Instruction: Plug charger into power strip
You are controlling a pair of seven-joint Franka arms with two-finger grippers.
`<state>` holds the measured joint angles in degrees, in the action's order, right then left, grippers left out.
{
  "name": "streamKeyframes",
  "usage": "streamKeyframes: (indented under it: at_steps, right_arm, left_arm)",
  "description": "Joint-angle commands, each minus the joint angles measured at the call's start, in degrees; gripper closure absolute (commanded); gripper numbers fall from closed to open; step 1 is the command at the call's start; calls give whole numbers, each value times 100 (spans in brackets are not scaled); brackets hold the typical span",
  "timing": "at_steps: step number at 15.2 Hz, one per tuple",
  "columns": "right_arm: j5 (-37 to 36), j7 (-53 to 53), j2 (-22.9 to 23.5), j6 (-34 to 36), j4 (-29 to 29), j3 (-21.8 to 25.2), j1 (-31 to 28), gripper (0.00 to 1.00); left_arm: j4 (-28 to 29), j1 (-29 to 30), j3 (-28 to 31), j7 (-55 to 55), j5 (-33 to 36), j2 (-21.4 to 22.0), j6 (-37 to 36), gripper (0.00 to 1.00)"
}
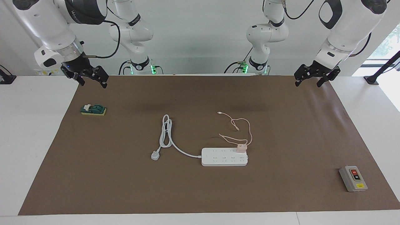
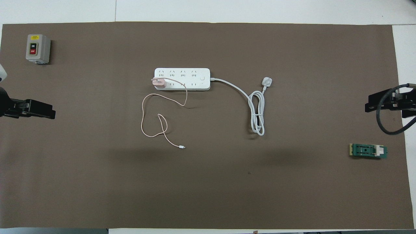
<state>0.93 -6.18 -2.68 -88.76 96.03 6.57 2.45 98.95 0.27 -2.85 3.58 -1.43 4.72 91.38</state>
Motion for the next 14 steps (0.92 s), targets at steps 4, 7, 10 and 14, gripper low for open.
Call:
streamKeyframes:
  at_steps: [4,7,10,14]
  right_arm:
    - [-84,117,-48,105,-23,-42,-51,0]
    - [-84,117,-48,105,-23,-50,-51,0]
    - [-75,117,-48,114,-23,-50,-51,0]
    - [-84,117,-48,105,-23,-50,-51,0]
  left_arm:
    - [71,8,-22,-147,108,64,-50,0]
    - [71,17,-40,-225,231,64,-50,0]
    - [71,26,-49,-244,231,73,-23,0]
    - [71,35,-49,-252,222,82,-32,0]
